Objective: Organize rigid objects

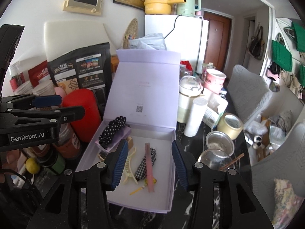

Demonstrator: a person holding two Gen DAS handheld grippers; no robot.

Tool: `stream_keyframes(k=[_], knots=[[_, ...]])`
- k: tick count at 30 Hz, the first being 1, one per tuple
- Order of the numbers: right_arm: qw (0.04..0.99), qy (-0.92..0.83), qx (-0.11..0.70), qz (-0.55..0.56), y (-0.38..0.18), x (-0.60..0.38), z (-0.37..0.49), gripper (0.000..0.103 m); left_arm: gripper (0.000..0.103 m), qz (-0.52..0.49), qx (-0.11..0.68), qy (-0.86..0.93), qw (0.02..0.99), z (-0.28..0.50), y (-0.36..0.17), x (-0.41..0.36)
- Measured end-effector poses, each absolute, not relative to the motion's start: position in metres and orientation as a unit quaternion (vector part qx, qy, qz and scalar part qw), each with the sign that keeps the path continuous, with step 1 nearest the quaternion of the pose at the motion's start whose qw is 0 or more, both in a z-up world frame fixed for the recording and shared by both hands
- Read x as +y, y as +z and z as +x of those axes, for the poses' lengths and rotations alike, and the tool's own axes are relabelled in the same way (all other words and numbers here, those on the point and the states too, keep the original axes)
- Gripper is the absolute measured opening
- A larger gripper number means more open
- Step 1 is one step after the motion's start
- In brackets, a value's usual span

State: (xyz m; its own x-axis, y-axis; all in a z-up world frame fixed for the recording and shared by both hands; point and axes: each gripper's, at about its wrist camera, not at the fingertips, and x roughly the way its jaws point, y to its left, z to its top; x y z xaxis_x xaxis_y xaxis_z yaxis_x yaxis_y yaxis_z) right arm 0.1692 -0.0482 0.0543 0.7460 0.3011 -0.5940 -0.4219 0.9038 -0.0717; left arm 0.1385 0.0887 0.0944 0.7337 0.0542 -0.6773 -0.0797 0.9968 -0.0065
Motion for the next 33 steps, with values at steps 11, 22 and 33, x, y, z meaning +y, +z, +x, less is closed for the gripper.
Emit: stream_keyframes(k=[11, 22, 33], knots=[[0.942, 0.188, 0.259, -0.098, 0.073, -0.059, 0.11, 0.054, 0.068, -0.007, 0.337, 0.048, 0.94, 0.087, 0.108, 0.081], [0.95, 0.183, 0.235, -0.096, 0.076, -0.065, 0.058, 0.059, 0.068, -0.002, 0.328, 0.044, 0.944, 0.04, 0.103, 0.072], [0.953, 0.167, 0.24, -0.073, 0.061, -0.072, 0.031, 0.061, 0.068, -0.004, 0.335, 0.055, 0.941, 0.008, 0.086, 0.067]])
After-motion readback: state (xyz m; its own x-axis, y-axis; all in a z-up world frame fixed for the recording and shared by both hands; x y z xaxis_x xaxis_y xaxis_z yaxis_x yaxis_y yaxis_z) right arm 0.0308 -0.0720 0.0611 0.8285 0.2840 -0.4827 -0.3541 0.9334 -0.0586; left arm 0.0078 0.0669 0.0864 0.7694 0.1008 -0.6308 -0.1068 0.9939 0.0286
